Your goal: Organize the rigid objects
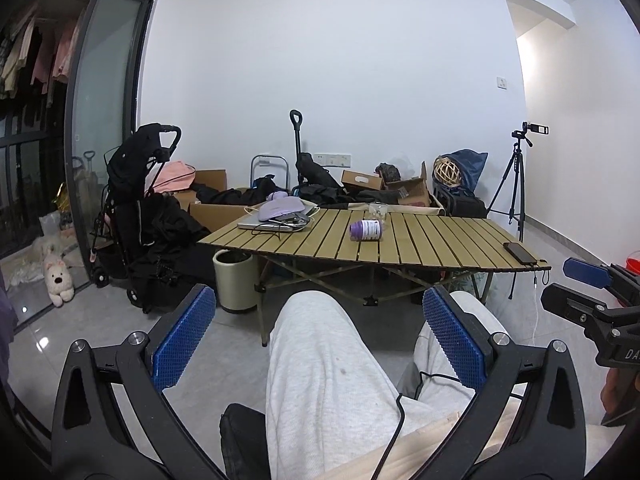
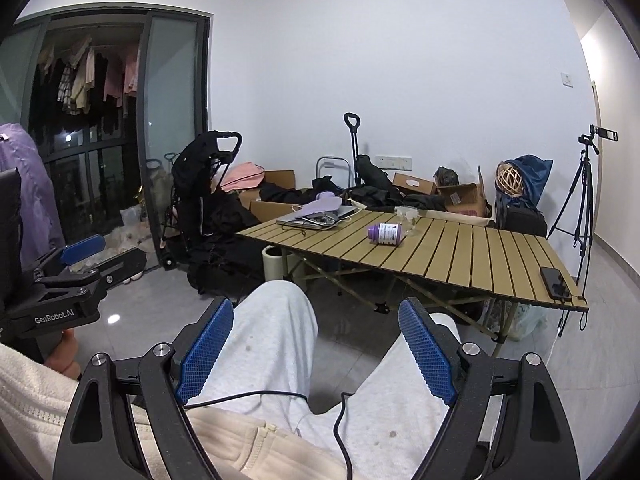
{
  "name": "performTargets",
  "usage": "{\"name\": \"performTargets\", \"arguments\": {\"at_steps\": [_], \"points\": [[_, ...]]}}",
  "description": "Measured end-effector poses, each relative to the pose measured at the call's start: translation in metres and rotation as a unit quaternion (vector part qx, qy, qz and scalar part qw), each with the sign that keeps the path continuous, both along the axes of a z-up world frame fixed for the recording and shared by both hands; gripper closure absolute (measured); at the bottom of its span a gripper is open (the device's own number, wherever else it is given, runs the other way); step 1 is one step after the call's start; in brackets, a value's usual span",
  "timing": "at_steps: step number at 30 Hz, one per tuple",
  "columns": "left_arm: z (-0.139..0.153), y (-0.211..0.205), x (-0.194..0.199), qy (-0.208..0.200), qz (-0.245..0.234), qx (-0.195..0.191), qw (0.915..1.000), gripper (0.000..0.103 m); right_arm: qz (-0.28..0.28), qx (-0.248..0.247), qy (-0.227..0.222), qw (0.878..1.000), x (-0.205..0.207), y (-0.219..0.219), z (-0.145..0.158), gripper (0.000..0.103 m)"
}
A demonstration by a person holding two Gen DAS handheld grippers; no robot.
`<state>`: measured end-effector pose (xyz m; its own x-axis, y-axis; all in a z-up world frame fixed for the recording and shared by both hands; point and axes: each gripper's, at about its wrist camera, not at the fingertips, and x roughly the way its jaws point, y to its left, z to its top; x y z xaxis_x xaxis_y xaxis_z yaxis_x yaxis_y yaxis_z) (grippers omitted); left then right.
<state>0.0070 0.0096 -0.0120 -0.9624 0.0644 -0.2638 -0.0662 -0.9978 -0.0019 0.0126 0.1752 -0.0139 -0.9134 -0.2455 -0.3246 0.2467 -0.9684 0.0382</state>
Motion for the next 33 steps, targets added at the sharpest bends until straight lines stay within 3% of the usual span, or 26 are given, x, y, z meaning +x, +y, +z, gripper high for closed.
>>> {"name": "performTargets", "arguments": {"at_steps": [33], "points": [[0.0,-0.0037,0.0003,0.001,-0.003,-0.002,1.0,0.0,0.004,0.003,-0.005,1.0,-0.0006,-0.001,-0.0009,0.014]]}}
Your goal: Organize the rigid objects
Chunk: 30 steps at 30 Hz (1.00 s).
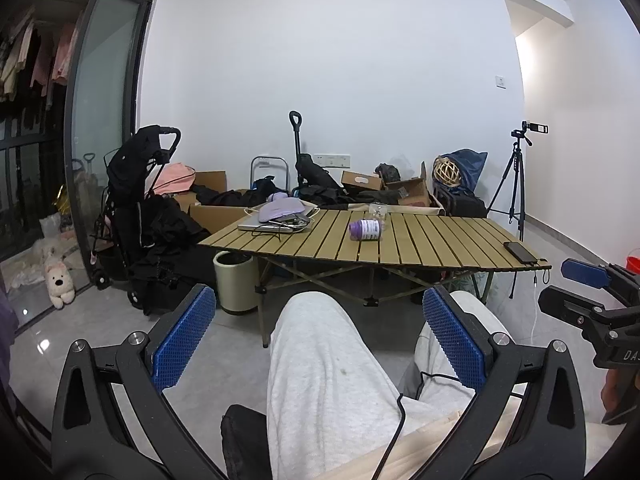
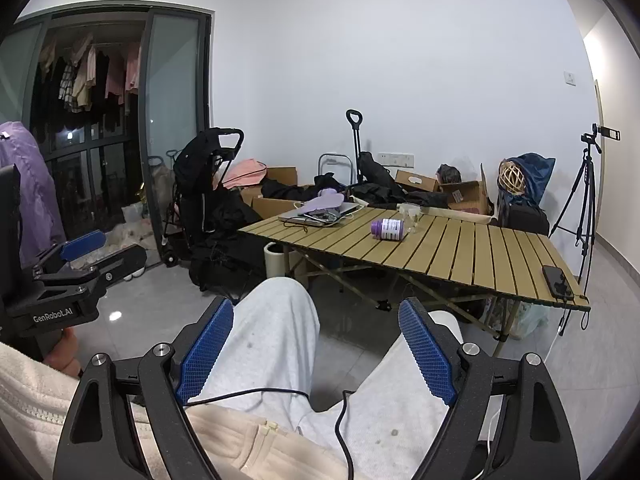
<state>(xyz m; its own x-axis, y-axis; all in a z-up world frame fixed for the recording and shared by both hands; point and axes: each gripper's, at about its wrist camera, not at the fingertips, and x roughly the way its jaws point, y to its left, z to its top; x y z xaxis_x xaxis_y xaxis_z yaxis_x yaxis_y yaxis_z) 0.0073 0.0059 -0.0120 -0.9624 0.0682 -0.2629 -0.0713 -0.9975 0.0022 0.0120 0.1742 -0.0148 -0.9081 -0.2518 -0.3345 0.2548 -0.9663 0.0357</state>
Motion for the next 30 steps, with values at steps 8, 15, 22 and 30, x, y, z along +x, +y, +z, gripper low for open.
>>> {"name": "performTargets", "arguments": {"at_steps": [8,15,22,30], "points": [[0.0002,-0.0013,0.0002,0.0,0.0,0.0,1.0,0.0,-0.001,0.002,-0.001,1.0,0.0001,0.0003,-0.0002,0.014],[0.0008,-0.0017,0.0003,0.0,0.001,0.0,1.0,0.0,0.0,0.0,-0.002,1.0,0.0,0.0036,0.0004,0.014],[0.0008,-0.0026,0.0002,0.001,0.0,0.0,1.0,0.0,0.0,0.0,-0.003,1.0,-0.0003,0.0038,0.0004,0.014],[0.003,-0.0042,0.0011,-0.001,-0.001,0.001,1.0,0.0,0.0,-0.001,-0.004,1.0,0.0001,0.0045,0.0004,0.014]]}}
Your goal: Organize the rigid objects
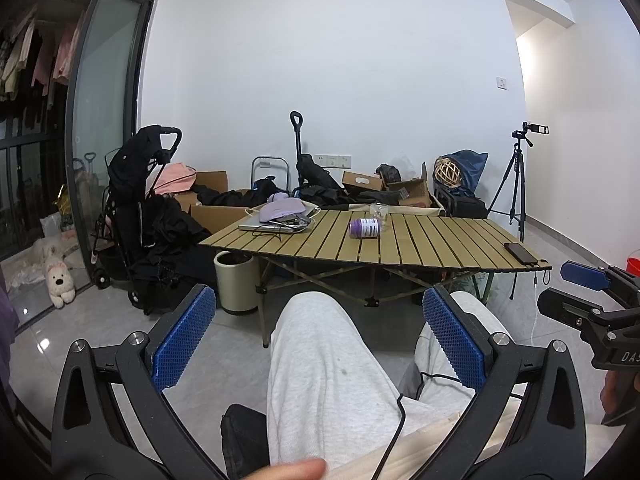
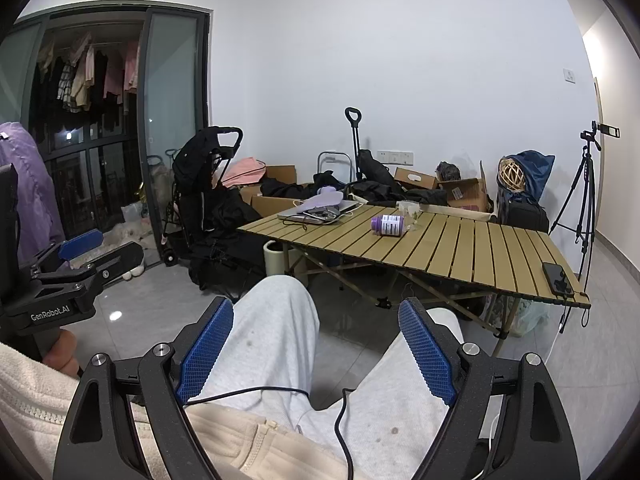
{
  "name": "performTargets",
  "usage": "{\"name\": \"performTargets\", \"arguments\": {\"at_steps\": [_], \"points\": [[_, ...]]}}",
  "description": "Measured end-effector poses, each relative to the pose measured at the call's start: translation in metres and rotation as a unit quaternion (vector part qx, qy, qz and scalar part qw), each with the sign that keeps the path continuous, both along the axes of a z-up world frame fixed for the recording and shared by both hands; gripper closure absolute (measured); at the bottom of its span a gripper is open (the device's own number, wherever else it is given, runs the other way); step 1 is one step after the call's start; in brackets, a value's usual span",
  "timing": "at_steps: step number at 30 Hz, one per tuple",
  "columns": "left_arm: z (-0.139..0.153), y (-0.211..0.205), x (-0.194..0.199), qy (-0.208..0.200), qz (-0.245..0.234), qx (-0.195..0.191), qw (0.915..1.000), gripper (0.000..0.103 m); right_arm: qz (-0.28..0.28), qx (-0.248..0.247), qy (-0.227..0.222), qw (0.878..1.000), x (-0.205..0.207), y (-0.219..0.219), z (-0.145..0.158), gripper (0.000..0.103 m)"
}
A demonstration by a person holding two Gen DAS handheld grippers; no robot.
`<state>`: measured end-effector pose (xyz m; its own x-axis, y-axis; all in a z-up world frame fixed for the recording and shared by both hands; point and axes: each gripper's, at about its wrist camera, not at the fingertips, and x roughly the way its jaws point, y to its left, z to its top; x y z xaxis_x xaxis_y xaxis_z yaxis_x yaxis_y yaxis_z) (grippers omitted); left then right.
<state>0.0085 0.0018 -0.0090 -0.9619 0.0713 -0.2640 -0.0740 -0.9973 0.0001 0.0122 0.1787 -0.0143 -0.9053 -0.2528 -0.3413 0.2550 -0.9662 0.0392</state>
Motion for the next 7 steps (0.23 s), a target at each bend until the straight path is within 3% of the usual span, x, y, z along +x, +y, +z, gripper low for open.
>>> {"name": "performTargets", "arguments": {"at_steps": [7], "points": [[-0.0004,0.001,0.0001,-0.003,-0.002,0.002,1.0,0.0,0.0,-0.001,-0.001,1.0,-0.0002,0.0002,-0.0005,0.014]]}}
